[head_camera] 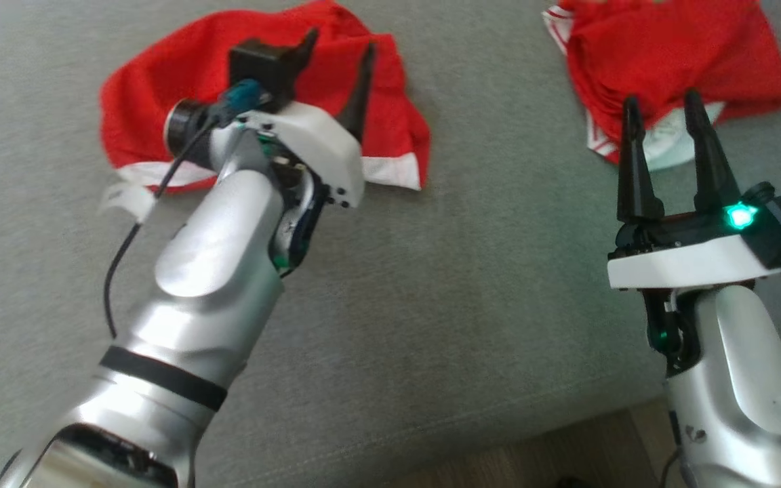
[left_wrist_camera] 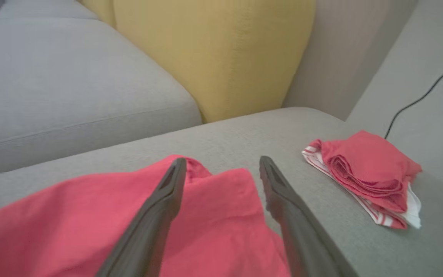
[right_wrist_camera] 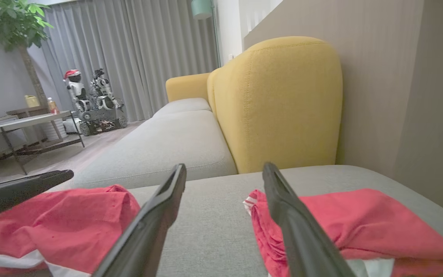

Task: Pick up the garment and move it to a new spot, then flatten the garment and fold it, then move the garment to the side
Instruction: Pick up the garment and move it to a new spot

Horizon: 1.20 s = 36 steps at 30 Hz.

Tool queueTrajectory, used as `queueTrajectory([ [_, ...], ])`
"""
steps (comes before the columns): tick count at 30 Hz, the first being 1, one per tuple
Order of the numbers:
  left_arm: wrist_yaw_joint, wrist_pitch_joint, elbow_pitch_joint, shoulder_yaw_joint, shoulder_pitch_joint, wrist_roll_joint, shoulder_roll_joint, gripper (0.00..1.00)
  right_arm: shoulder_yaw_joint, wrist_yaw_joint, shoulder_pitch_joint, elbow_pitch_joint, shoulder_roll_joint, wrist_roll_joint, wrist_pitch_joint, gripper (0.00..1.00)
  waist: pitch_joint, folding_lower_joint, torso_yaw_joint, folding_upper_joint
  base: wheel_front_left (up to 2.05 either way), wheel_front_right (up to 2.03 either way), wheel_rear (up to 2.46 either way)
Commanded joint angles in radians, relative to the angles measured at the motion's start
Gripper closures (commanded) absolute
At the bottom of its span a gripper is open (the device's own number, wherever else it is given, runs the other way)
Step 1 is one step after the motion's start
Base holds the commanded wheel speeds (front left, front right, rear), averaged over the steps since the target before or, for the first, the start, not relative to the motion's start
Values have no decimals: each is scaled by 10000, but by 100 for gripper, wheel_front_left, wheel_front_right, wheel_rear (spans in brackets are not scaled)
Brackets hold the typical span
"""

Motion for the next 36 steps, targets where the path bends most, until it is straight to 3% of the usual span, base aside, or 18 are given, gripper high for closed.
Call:
queueTrajectory([
  [1,68,-265,-174,369,-376,-89,191,0,127,-7,-39,-276,53,-124,-108,0,-269,0,383,0,0,0,0],
  [9,-59,-1453,-191,1264,981,-622,1100,0,-8,-7,552,64,54,-572,-108,0,-1073,0,1884,0,0,0,0],
  [15,7,-1635,-1693,2109,3360,-519,1689,0,-123,-7,1148,636,54,-685,-108,0,-1677,0,2807,0,0,0,0],
  [24,-295,-1641,-4043,3794,6015,448,827,0,23,-7,1433,1211,35,-631,-7,0,-1950,0,3147,0,0,0,0],
  [36,-1029,-1642,-4012,4186,6035,1392,246,0,743,-7,264,2611,-211,46,1295,0,-1322,0,3533,0,0,0,0],
])
